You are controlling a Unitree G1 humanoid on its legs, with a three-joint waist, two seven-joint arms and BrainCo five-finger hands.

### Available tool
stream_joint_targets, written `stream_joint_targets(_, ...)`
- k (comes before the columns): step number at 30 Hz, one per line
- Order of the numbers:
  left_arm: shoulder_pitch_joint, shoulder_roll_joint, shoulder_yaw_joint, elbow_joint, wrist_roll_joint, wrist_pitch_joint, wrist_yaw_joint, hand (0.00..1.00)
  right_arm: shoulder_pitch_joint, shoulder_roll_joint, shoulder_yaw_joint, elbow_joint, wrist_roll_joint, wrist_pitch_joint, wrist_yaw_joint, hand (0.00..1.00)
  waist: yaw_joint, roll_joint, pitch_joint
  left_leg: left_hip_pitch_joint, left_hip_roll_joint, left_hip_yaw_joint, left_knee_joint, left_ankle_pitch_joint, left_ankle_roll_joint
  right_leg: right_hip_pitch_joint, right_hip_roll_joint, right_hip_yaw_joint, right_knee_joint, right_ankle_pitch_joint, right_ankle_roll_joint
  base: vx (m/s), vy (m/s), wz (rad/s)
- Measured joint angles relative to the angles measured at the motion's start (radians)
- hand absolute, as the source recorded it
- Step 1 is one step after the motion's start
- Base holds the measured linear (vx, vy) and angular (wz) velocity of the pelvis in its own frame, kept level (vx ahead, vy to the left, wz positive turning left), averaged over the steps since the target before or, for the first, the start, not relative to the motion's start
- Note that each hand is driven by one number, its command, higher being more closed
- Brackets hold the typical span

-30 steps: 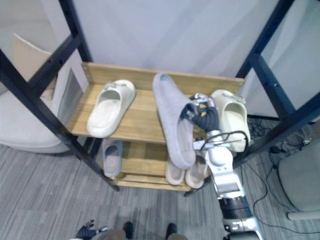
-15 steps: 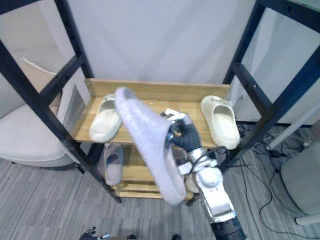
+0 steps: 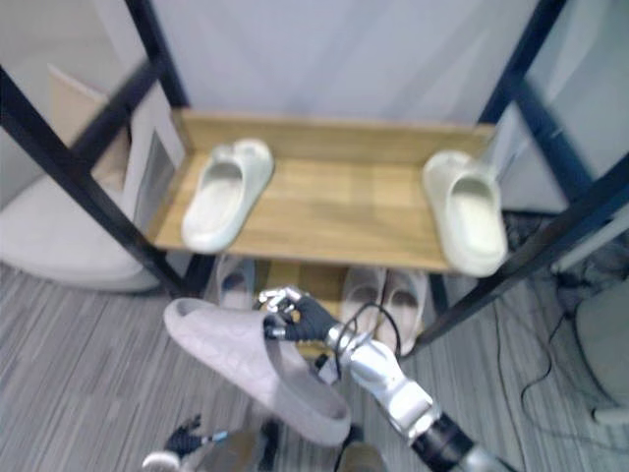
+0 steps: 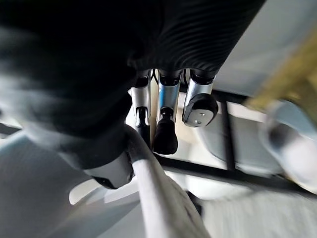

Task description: Organize the slippers on the shoe rack

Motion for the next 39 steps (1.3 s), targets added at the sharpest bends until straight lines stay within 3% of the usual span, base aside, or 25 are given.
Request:
stream_joint_targets(2, -0.026, 0.001, -0.001, -0.021, -0.013, 0.0, 0.007, 0.0, -0.075, -0.017, 0.002, 0.021, -0.045, 0.006, -0.031, 1.0, 0.005, 0.006, 0.056, -0.137, -0.003, -0.014, 0.137, -0.048, -0.002, -0.132, -0.021, -0.004, 0.14, -0.055, -0.004, -0.27, 0.042, 0.17)
stream_joint_targets(6, -0.045, 0.0, 0.001, -0.037, -0.047, 0.0, 0.037, 0.0, -0.17, -0.063, -0.002, 0.051, -0.117, 0.006, -0.091, 1.0, 0.011, 0.012, 0.112, -0.304, -0.001, -0.02, 0.258, -0.075, 0.003, -0.287, -0.037, -0.007, 0.25, -0.079, -0.007, -0.2, 0.048, 0.06)
stream_joint_targets(12, -0.07, -0.014, 0.001, -0.038, -0.077, 0.003, 0.055, 0.0, -0.299, -0.098, -0.1, 0.109, -0.155, 0.006, -0.196, 1.0, 0.019, 0.018, 0.139, -0.543, 0.014, -0.017, 0.493, -0.141, 0.005, -0.528, -0.058, 0.014, 0.487, -0.144, -0.025, -0.11, 0.022, -0.05)
stream_joint_targets(18, -0.086, -0.042, 0.041, -0.077, -0.106, 0.003, 0.071, 0.0, -0.354, -0.095, -0.184, 0.141, -0.194, 0.015, -0.296, 1.0, 0.026, 0.012, 0.16, -0.681, 0.012, -0.025, 0.645, -0.185, 0.004, -0.672, -0.08, 0.026, 0.666, -0.216, -0.028, -0.04, -0.028, 0.05)
stream_joint_targets(24, -0.083, -0.065, 0.086, -0.137, -0.12, 0.007, 0.088, 0.0, -0.41, -0.045, -0.325, 0.141, -0.248, 0.066, -0.421, 1.0, 0.048, 0.008, 0.173, -0.776, 0.009, -0.04, 0.731, -0.209, -0.012, -0.77, -0.098, 0.02, 0.78, -0.275, -0.03, -0.06, -0.045, 0.09)
stream_joint_targets(30, -0.059, -0.084, 0.122, -0.191, -0.123, 0.008, 0.106, 0.0, -0.505, 0.005, -0.403, 0.169, -0.321, 0.124, -0.509, 1.0, 0.059, 0.004, 0.175, -0.818, 0.011, -0.065, 0.759, -0.213, -0.027, -0.8, -0.103, -0.003, 0.816, -0.295, -0.048, -0.04, -0.045, 0.07)
stream_joint_targets(39, -0.066, -0.105, 0.161, -0.273, -0.161, 0.007, 0.141, 0.0, -0.661, 0.133, -0.484, 0.375, -0.354, 0.228, -0.572, 1.0, 0.085, -0.005, 0.17, -0.873, 0.001, -0.095, 0.783, -0.203, -0.047, -0.84, -0.13, -0.035, 0.869, -0.327, -0.067, -0.02, -0.037, 0.13)
